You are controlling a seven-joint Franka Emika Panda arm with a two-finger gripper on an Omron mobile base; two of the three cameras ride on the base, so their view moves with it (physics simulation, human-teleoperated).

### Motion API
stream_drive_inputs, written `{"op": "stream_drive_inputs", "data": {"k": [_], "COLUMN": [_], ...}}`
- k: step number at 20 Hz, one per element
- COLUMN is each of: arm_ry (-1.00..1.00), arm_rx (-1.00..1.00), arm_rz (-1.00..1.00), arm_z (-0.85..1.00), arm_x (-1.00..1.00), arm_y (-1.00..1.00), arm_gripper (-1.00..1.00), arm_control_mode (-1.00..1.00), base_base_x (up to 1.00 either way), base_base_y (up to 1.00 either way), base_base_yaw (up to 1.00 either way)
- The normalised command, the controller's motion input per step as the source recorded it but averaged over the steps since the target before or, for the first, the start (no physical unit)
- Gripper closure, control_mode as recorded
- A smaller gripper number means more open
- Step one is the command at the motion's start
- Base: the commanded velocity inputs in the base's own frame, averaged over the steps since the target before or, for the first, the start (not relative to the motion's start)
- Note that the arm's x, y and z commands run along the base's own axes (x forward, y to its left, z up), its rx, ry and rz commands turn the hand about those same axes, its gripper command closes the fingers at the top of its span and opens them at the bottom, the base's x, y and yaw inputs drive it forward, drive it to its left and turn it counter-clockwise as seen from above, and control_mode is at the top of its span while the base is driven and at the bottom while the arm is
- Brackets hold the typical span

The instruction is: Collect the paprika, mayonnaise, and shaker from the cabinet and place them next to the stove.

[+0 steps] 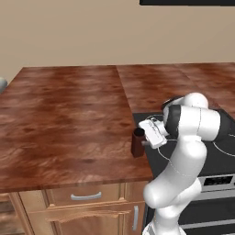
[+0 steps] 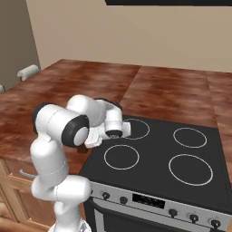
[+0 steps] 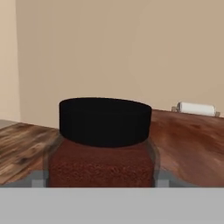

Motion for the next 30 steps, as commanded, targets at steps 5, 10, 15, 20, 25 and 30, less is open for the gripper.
{"op": "stream_drive_inputs", "data": {"k": [5,10,15,20,25,30], "arm_ry": [0.0,0.0,0.01,0.03,0.01,0.0], "arm_rx": [0.0,0.0,0.0,0.0,0.0,0.0], "arm_rz": [0.0,0.0,0.0,0.0,0.0,-0.03], "arm_z": [-0.34,-0.02,0.25,0.51,0.58,0.73], "arm_x": [0.06,-0.1,-0.05,0.0,-0.02,-0.43], "arm_y": [0.0,0.0,0.0,0.0,0.0,-0.04], "arm_gripper": [-1.0,-1.0,-1.0,-1.0,-1.0,-1.0], "arm_control_mode": [-1.0,-1.0,-1.0,-1.0,-1.0,-1.0], "base_base_x": [0.0,0.0,0.0,0.0,0.0,0.0], "base_base_y": [0.0,0.0,0.0,0.0,0.0,0.0], "base_base_yaw": [0.0,0.0,0.0,0.0,0.0,0.0]}}
